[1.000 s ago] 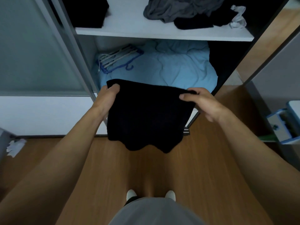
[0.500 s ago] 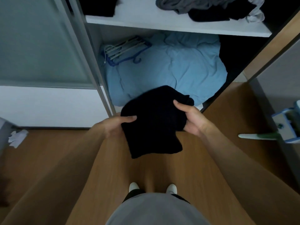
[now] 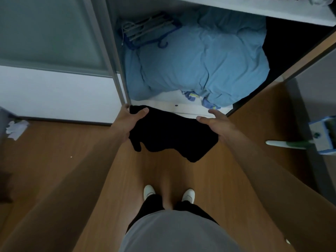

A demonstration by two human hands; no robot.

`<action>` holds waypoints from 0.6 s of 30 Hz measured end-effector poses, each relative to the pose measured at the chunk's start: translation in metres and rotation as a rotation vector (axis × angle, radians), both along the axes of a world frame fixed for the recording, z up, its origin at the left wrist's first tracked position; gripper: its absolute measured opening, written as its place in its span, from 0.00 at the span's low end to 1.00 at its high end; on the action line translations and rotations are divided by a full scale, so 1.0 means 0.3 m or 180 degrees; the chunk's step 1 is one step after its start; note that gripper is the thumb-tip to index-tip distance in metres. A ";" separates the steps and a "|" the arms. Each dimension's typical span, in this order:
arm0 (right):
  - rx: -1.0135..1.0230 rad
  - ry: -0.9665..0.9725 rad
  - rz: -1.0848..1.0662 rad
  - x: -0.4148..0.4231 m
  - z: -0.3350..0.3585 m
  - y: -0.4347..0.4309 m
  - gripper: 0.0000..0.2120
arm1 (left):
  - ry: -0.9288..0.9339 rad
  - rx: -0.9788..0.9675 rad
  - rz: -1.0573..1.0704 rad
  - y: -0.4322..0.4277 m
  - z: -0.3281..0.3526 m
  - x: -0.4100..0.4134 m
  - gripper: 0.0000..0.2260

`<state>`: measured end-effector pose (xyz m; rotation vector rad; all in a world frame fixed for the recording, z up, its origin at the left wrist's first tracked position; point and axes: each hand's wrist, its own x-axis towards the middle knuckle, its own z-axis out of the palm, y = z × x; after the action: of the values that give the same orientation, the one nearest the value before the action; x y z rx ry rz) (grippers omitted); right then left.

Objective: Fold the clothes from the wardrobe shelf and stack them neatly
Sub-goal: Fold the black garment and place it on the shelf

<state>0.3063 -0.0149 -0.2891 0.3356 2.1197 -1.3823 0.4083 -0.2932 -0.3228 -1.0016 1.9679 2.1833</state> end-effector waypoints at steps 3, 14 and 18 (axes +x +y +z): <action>-0.0185 -0.0101 0.0832 -0.007 0.039 -0.016 0.30 | 0.0054 -0.0493 -0.0269 -0.026 0.025 -0.015 0.33; 0.2648 0.1141 0.2686 -0.022 0.134 -0.108 0.16 | -0.0945 -0.1752 -0.2774 -0.082 0.205 -0.102 0.31; 0.2543 0.1397 0.2247 -0.112 0.245 -0.069 0.08 | -0.0961 -0.2636 -0.3150 -0.066 0.217 -0.162 0.12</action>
<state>0.2727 -0.0355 -0.2157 -0.4398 2.6897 -0.1776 0.3596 -0.3129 -0.2577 -0.1822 2.4274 0.6817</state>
